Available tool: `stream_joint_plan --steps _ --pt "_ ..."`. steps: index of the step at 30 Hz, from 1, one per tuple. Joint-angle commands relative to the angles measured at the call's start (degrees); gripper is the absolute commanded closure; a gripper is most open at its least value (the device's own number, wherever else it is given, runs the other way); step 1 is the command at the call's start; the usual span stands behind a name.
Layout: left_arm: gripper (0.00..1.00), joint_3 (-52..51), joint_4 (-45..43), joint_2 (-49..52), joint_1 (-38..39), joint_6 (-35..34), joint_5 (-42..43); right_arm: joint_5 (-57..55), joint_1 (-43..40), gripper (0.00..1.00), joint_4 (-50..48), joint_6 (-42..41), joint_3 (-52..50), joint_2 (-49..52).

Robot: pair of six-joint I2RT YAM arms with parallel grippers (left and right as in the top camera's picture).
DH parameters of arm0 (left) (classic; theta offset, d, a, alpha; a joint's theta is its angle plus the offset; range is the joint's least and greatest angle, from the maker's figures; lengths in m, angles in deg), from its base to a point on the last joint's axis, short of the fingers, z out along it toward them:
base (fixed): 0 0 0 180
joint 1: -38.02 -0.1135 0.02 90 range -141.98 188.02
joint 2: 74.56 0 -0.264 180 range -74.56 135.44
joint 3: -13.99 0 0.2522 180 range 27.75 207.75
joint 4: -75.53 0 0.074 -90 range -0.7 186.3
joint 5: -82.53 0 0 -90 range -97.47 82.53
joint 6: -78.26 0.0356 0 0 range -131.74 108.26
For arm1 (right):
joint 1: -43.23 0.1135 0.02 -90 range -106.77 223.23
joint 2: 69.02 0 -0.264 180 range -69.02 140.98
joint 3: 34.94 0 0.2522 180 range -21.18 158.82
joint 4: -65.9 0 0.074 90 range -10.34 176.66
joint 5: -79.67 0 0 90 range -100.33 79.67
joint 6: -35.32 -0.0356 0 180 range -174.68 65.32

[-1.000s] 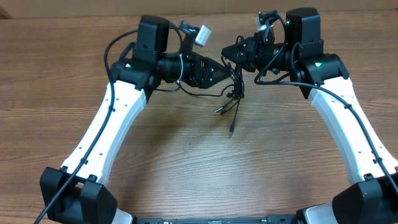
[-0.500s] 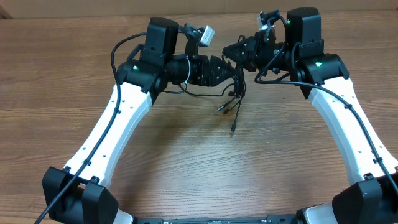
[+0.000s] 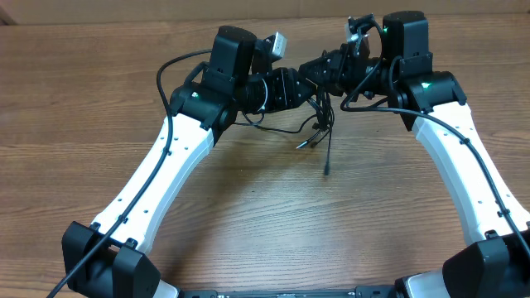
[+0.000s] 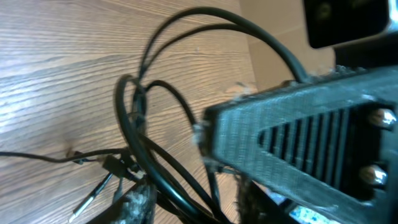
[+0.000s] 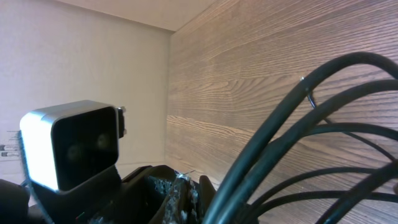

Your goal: Untangle cables

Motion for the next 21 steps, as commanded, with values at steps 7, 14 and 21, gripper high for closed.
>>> stream_joint_plan --steps 7,14,21 --pt "0.63 0.04 1.9 3.85 2.14 -8.15 -2.49 1.16 0.15 0.96 -0.28 0.22 1.4 -0.87" --pt "0.64 0.04 1.33 4.74 2.84 -9.35 0.96 1.11 0.15 0.96 -0.28 0.22 1.4 -0.87" --pt "0.96 0.04 -1.18 4.74 2.84 -10.67 1.81 1.11 0.13 0.96 -0.22 0.2 1.4 -0.87"
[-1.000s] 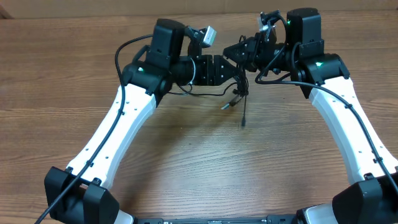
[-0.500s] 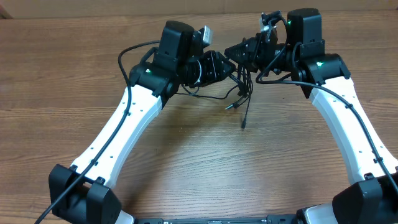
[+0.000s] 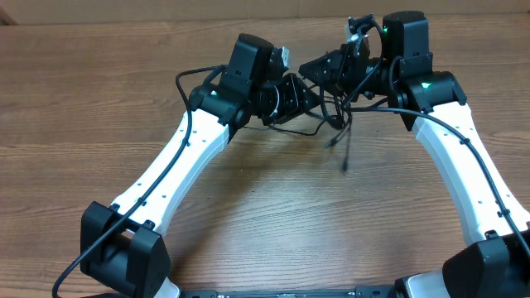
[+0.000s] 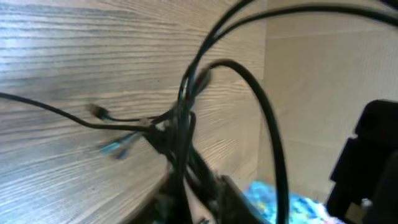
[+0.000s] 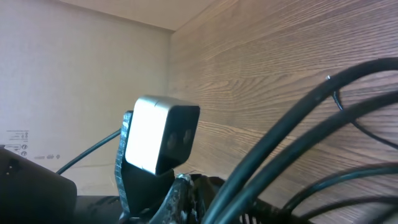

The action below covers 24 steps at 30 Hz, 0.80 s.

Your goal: Untangle cables

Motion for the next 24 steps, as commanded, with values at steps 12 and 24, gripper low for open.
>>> stream_joint_plan --steps 12,24 --pt "0.96 0.09 -0.24 -3.17 -8.79 16.33 1.73 -18.75 -5.14 0.96 16.59 0.28 1.4 -0.87" --pt "0.96 0.09 13.73 -12.39 -17.35 33.03 -8.85 -23.17 -12.04 0.96 27.82 12.33 1.4 -0.87"
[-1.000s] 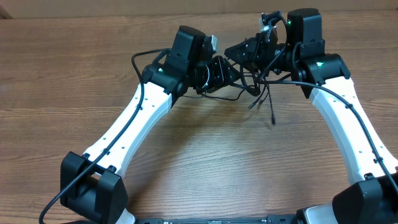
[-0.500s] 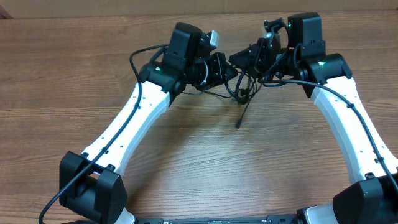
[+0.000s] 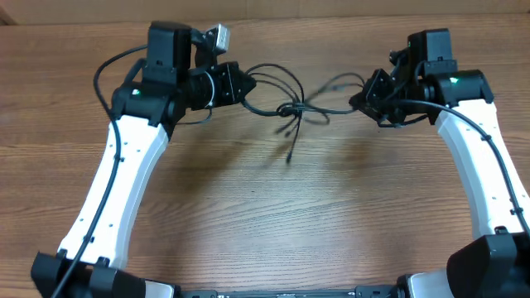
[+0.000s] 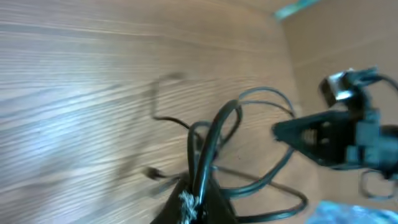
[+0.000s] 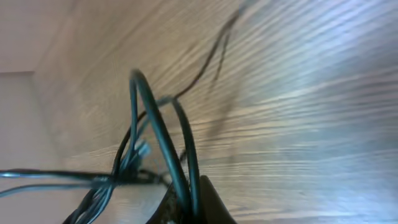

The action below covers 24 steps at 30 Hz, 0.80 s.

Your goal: Untangle cables

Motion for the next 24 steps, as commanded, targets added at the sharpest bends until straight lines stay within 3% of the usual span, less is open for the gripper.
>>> stream_joint_plan --steps 1,5,8,11,13,16,24 --pt "0.96 0.11 2.84 -2.86 -2.05 8.11 -8.46 -3.28 -4.42 0.96 1.73 3.17 1.2 -0.87" --pt "0.96 0.11 4.22 -5.2 -2.43 13.14 -10.01 -4.63 -8.26 0.96 4.57 3.87 1.2 -0.87" --pt "0.96 0.11 4.2 -5.81 -1.68 14.95 -6.62 2.82 -8.46 0.93 3.93 11.98 1.22 -0.9" --pt "0.96 0.11 5.01 -5.77 0.09 14.88 -1.84 16.13 -6.84 0.5 4.02 24.09 1.66 -1.03" --pt "0.96 0.11 4.87 -5.77 1.09 12.66 -1.38 17.64 -4.81 0.37 4.76 27.34 2.78 -1.4" --pt "0.96 0.11 4.66 -5.77 1.2 10.32 -1.36 17.66 -1.22 0.32 4.83 29.73 4.9 -2.54" --pt "0.96 0.76 3.15 -5.79 0.17 7.74 4.09 17.42 10.82 0.31 1.53 34.84 5.99 -2.36"
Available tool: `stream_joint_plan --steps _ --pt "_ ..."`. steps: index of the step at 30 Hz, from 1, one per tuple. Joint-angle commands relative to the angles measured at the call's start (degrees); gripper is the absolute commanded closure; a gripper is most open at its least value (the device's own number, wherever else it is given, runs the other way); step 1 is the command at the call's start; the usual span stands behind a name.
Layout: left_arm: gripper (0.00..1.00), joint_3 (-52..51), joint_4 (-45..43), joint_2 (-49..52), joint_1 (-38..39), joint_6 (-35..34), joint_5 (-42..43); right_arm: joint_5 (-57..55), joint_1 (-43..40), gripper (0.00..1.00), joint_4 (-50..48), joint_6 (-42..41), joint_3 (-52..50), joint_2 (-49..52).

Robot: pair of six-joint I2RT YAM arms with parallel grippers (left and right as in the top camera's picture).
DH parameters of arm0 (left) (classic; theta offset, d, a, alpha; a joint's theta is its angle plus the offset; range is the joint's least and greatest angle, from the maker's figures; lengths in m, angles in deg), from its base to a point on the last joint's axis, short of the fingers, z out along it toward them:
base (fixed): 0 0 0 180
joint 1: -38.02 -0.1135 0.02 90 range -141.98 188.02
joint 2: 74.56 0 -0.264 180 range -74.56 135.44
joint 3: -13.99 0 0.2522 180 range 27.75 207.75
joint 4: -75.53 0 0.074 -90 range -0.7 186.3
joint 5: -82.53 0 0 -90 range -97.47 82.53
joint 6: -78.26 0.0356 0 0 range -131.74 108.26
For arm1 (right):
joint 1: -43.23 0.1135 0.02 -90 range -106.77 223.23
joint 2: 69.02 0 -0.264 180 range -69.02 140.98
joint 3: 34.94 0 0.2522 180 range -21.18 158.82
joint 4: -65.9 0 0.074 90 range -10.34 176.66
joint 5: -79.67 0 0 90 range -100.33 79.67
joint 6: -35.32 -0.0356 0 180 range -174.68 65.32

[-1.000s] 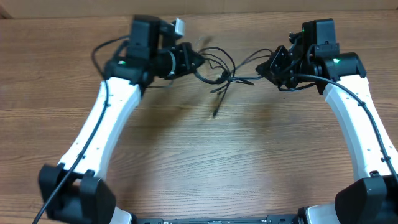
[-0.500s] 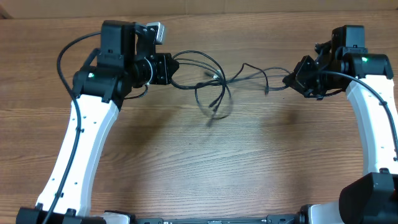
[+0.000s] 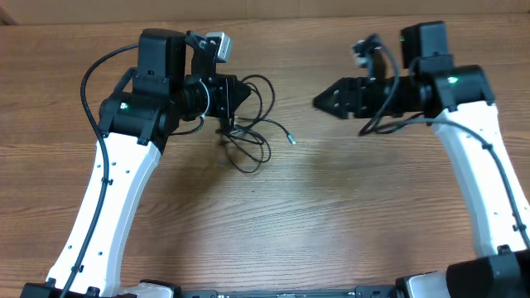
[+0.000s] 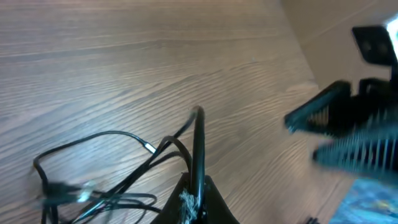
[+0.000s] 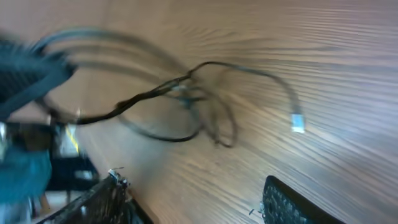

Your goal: Untangle cables

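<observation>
A tangle of thin black cables (image 3: 247,132) hangs from my left gripper (image 3: 240,93) and trails onto the wood, one plug end (image 3: 291,138) lying loose to the right. The left wrist view shows the left gripper (image 4: 198,194) shut on a black cable (image 4: 198,143), with loops (image 4: 93,168) drooping left. My right gripper (image 3: 325,101) hangs open to the right of the bundle, holding nothing; in its wrist view its fingers (image 5: 283,202) stand wide apart and the cable bundle (image 5: 186,99) lies beyond them.
A wooden table (image 3: 273,223) carries everything. A cardboard wall (image 3: 273,7) runs along its far edge. Each arm's own black service cable (image 3: 99,70) loops beside its wrist.
My right gripper has let go of the cables and stands open, pointing left. The bundle, then stretched between both grippers, now droops from the left gripper alone.
Both grippers were close together at the far middle, shut on the knotted cables. They stayed close, the left arm shifted right. Then they stood far apart with the bundle stretched between. Now the right one is open and the cables hang from the left.
</observation>
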Motion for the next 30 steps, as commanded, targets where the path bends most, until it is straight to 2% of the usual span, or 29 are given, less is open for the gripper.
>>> stream_joint_plan --steps 1,3,8,16,18,19,20,21,22,24,30 --pt "0.96 1.07 -0.79 -1.05 -1.73 -2.99 6.73 0.9 4.44 0.31 -2.38 4.11 0.2 -0.52" --pt "0.96 1.38 -1.49 -1.03 -4.39 -4.59 15.1 0.87 8.48 0.31 -6.4 6.78 -1.11 -0.07" --pt "0.96 1.38 -1.46 -1.03 -7.52 -5.97 25.55 -2.75 14.1 0.33 -11.15 11.96 -1.79 0.94" --pt "0.96 1.38 -1.86 -1.03 -9.99 -7.43 29.83 -4.76 20.02 0.41 -12.26 12.0 -1.84 4.87" --pt "0.96 1.38 -2.16 -1.03 -10.43 -7.45 31.15 -4.72 20.81 0.47 -12.22 11.96 -1.84 6.38" --pt "0.96 1.38 -2.16 -1.03 -10.6 -7.74 31.15 -4.72 21.18 0.55 -12.2 11.93 -1.84 7.06" --pt "0.96 1.38 -2.14 -1.03 -10.95 -7.96 31.15 -4.72 21.29 0.68 -12.09 11.76 -1.84 7.52" --pt "0.96 1.38 -2.14 -1.03 -11.28 -8.02 31.1 -4.72 21.29 0.76 -12.02 11.47 -1.84 7.54" --pt "0.96 1.38 -2.1 -1.03 -12.17 -8.02 30.56 -4.74 21.09 0.91 -12.04 9.66 -1.75 7.34" --pt "0.96 1.38 -2.03 -1.03 -13.33 -7.82 28.52 -4.83 20.04 0.96 -11.93 6.25 -1.09 6.67" --pt "0.96 1.38 1.77 -1.03 -16.9 -5.25 17.0 -7.34 12.9 0.96 -11.63 -11.02 1.42 1.14"
